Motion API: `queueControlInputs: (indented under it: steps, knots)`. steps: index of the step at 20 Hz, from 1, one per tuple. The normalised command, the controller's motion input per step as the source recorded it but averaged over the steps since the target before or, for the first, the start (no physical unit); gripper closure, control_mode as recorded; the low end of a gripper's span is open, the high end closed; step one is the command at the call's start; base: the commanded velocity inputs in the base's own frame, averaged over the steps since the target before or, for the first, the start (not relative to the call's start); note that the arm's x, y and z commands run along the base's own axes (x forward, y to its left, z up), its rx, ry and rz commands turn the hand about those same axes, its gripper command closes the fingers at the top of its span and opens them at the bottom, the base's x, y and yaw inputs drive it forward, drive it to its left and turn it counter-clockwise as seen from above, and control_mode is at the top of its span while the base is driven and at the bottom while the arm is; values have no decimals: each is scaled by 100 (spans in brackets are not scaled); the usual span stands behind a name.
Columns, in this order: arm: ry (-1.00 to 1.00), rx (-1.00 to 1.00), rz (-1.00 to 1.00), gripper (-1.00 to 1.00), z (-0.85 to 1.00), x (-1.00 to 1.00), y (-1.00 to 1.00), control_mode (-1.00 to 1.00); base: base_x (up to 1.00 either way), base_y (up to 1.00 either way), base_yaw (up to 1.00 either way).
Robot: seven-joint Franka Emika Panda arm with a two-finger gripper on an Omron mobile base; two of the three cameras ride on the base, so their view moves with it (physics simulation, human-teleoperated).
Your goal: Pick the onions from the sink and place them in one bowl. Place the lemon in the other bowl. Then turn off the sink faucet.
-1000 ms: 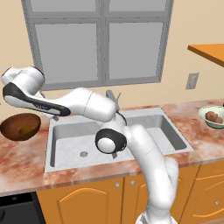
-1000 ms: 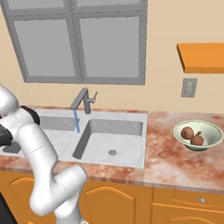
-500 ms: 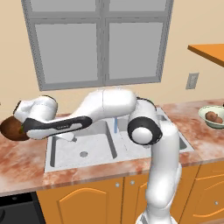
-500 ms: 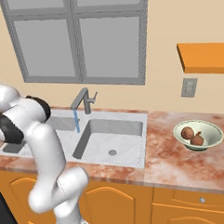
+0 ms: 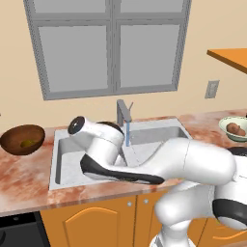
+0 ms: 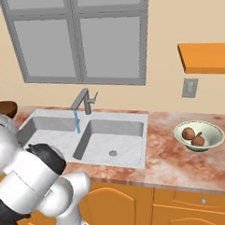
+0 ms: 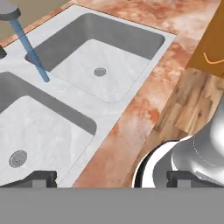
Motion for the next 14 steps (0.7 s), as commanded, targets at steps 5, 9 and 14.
queueControlInputs:
  steps: [5, 9, 14]
  knots:
    - [-6, 19, 10, -100, 100, 0, -90, -100, 0, 0, 0]
    - [-7, 19, 0, -100, 98, -29, -84, -100, 0, 0, 0]
    - [-12, 25, -14, -100, 53, -19, -69, -100, 0, 0, 0]
